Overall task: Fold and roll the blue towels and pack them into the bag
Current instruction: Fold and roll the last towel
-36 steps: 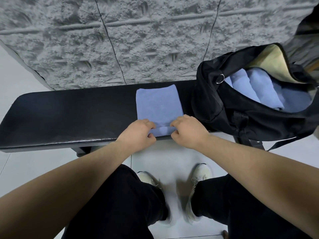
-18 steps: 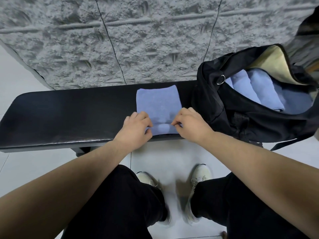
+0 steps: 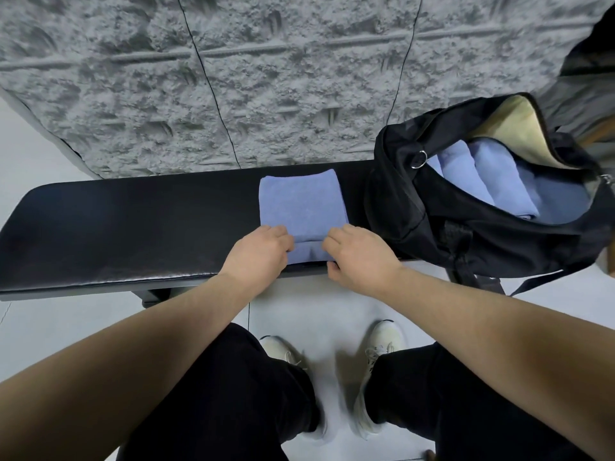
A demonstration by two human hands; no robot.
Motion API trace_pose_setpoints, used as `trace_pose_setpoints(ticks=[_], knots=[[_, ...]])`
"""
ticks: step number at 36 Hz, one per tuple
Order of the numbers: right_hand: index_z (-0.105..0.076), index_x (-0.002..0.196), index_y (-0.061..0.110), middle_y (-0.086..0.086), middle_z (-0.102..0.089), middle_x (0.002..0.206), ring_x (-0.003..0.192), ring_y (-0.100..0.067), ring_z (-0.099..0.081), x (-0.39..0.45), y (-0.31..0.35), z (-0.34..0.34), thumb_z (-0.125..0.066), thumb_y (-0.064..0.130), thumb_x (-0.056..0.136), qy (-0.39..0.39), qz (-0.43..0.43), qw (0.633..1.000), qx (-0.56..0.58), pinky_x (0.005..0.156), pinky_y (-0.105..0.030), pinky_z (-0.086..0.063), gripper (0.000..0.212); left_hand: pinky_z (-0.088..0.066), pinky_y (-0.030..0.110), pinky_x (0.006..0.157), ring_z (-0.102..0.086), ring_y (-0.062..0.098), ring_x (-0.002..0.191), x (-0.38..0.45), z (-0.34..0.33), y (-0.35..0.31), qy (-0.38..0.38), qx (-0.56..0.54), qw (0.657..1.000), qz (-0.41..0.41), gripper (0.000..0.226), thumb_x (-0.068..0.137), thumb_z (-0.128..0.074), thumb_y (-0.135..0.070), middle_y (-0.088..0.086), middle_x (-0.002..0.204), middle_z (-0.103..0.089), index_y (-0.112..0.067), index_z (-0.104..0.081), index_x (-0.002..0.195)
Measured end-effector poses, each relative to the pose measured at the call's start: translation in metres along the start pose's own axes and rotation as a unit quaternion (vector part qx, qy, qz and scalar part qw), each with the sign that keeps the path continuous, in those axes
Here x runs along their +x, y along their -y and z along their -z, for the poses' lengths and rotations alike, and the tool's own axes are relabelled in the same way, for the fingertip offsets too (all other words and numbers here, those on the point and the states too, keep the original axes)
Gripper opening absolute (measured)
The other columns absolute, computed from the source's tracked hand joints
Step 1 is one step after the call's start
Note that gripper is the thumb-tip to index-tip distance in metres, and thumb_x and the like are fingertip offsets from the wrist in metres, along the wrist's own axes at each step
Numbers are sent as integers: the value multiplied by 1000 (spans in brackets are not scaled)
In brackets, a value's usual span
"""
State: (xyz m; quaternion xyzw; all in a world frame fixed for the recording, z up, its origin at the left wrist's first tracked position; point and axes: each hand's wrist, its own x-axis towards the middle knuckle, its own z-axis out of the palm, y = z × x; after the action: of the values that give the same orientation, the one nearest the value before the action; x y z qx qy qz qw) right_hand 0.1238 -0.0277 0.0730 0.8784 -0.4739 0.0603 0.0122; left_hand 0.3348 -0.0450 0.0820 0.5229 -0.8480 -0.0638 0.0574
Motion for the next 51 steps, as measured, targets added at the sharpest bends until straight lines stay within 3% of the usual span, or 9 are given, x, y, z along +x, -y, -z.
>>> trace_pose_setpoints(ticks=[6, 12, 19, 26, 30, 36, 42, 48, 51], knots=[[-62, 77, 12, -3, -54, 73, 62, -22, -49, 2, -4, -5, -73, -1, 53, -2, -17, 999, -49, 55, -30, -36, 29, -50, 34, 56, -50, 22, 68, -5, -1, 6, -11, -7, 999, -49, 17, 71, -68, -7, 1, 79, -58, -9, -70, 88], [-59, 76, 12, -3, -53, 73, 61, -23, -48, 7, -1, -8, -72, -5, 46, -13, -19, 999, -47, 56, -28, -28, 37, -45, 34, 67, -54, 29, 82, -2, -3, 6, 10, 0, 999, -47, 26, 75, -68, -3, 7, 91, -61, -5, -66, 100], [-58, 117, 13, -3, -58, 111, 99, -24, -52, 10, -1, -4, -51, 3, 81, 44, -58, 997, 10, 85, -32, -40, 38, -39, 27, 71, -52, 22, 89, -5, 2, 4, 27, -25, 999, -19, 28, 83, -60, -9, 2, 102, -60, -11, -65, 111], [-54, 129, 17, -1, -59, 122, 110, -23, -51, 5, 2, 2, -50, 9, 84, 67, -93, 991, 61, 95, -29, -34, 46, -41, 30, 68, -46, 16, 78, -8, 3, 3, 45, -24, 998, -27, 28, 81, -58, -17, -6, 93, -47, -14, -66, 108], [-56, 129, 18, 0, -61, 120, 110, -22, -51, 2, 2, 4, -49, 8, 83, 69, -104, 988, 92, 93, -26, -35, 48, -42, 29, 68, -49, 16, 78, -8, 2, 3, 66, -41, 997, -23, 18, 82, -53, -24, -10, 86, -42, -16, -65, 93], [-54, 120, 19, 0, -62, 104, 102, -22, -50, 2, 3, 9, -50, 9, 82, 71, -151, 975, 147, 75, -25, -30, 40, -48, 36, 71, -49, 17, 77, -7, -2, 6, 91, -65, 994, 8, 39, 75, -29, -42, -6, 81, -48, -16, -58, 76], [-48, 100, 19, 4, -46, 76, 80, -20, -46, 7, 0, 15, -49, 9, 80, 97, -222, 950, 199, 60, -32, -39, 23, -35, 26, 80, -43, 13, 95, -8, 2, 5, 70, -118, 990, 30, 33, 89, -50, -22, -11, 105, -56, -23, -54, 121], [-51, 96, 19, 6, -43, 74, 79, -21, -48, 11, 1, 18, -47, 10, 80, 113, -229, 948, 190, 61, -32, -39, 18, -35, 25, 77, -45, 16, 93, -7, -3, 9, 61, -145, 987, 43, 25, 92, -50, -17, -11, 95, -52, -21, -59, 116], [-58, 97, 19, 7, -50, 83, 93, -21, -47, 13, 0, 18, -49, 11, 81, 88, -188, 967, 149, 76, -29, -35, 21, -41, 28, 86, -48, 19, 100, -8, -4, 12, 59, -163, 984, 44, 28, 95, -50, -16, -10, 103, -55, -21, -61, 120]])
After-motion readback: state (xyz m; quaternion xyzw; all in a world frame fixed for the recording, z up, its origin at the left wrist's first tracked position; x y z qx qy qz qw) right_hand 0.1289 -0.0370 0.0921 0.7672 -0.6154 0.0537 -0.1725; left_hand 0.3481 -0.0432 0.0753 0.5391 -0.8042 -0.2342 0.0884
